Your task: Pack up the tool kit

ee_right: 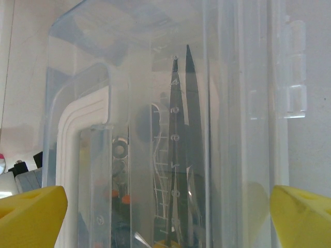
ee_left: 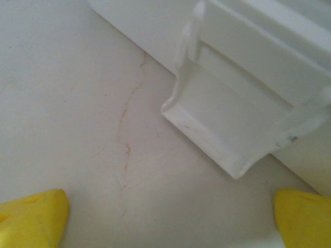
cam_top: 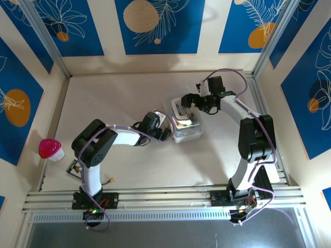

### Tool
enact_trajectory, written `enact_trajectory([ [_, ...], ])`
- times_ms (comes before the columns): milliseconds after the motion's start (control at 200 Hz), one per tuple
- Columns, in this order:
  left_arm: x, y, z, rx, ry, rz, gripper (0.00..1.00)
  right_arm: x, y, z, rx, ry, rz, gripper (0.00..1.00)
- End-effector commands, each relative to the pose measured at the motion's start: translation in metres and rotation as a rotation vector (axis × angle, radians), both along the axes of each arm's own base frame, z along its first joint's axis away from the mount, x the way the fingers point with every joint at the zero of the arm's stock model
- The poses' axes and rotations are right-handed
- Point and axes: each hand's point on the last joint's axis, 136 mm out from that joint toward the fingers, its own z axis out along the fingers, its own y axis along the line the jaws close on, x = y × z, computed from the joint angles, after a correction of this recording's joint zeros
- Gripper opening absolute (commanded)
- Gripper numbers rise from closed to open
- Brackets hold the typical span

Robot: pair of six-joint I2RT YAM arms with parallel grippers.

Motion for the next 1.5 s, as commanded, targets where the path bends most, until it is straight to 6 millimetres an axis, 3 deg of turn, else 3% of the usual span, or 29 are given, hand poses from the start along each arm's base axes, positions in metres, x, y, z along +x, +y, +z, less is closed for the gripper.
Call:
enact_trajectory([
  [0,0.032,0.069,-0.008,0.15,-0.043,0.25,1.0,-0.038,0.03,-0.017,0.059,0.139,0.108,0.99],
  [420,0.027,0.084,0.002,0.177,-0.064,0.261,1.0,-0.041,0.032,-0.021,0.064,0.15,0.115,0.99],
  [770,0.025,0.093,0.029,0.187,-0.113,0.279,1.0,-0.042,0.036,-0.021,0.072,0.148,0.127,0.99],
  [1496,0.026,0.077,0.054,0.063,-0.175,0.234,1.0,-0.046,0.037,-0.024,0.074,0.152,0.138,0.99],
])
